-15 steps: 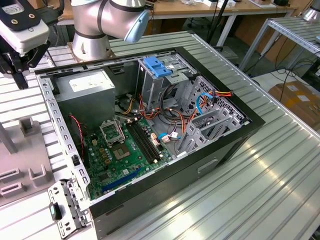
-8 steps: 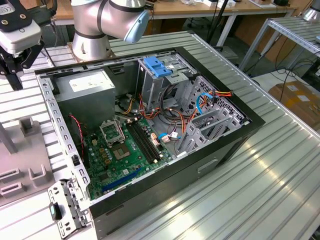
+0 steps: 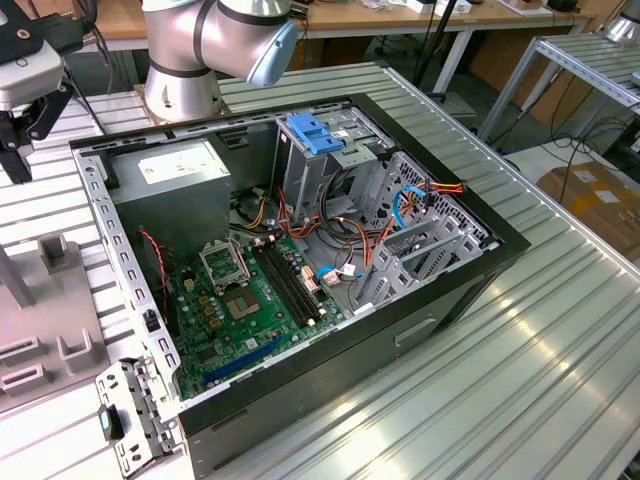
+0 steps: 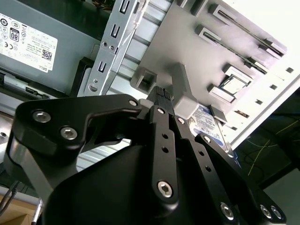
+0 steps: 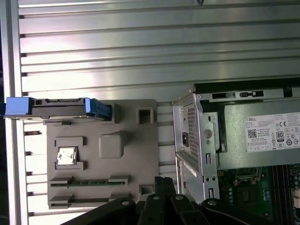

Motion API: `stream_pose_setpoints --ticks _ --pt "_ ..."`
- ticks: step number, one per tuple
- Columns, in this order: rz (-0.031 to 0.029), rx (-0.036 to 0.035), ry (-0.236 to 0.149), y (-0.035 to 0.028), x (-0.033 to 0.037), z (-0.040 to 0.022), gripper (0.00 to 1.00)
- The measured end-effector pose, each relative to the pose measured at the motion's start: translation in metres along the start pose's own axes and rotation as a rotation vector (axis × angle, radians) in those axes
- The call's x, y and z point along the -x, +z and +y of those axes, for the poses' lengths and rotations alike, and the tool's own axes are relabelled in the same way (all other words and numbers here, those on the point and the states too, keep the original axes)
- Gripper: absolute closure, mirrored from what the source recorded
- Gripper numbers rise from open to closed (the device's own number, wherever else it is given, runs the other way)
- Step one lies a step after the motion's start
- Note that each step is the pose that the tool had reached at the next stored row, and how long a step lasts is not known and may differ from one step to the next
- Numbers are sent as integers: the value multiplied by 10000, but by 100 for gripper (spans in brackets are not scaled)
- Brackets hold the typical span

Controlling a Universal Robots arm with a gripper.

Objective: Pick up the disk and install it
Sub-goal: 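Reach for the disk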

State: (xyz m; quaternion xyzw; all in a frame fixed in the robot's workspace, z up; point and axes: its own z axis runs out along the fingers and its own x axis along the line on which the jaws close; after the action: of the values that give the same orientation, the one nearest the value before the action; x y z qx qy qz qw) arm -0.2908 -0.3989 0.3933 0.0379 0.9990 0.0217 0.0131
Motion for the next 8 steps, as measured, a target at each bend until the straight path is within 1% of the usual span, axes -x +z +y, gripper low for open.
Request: stream_pose_setpoints --ticks 8 --pt "1 -1 0 -3 -89 -7 89"
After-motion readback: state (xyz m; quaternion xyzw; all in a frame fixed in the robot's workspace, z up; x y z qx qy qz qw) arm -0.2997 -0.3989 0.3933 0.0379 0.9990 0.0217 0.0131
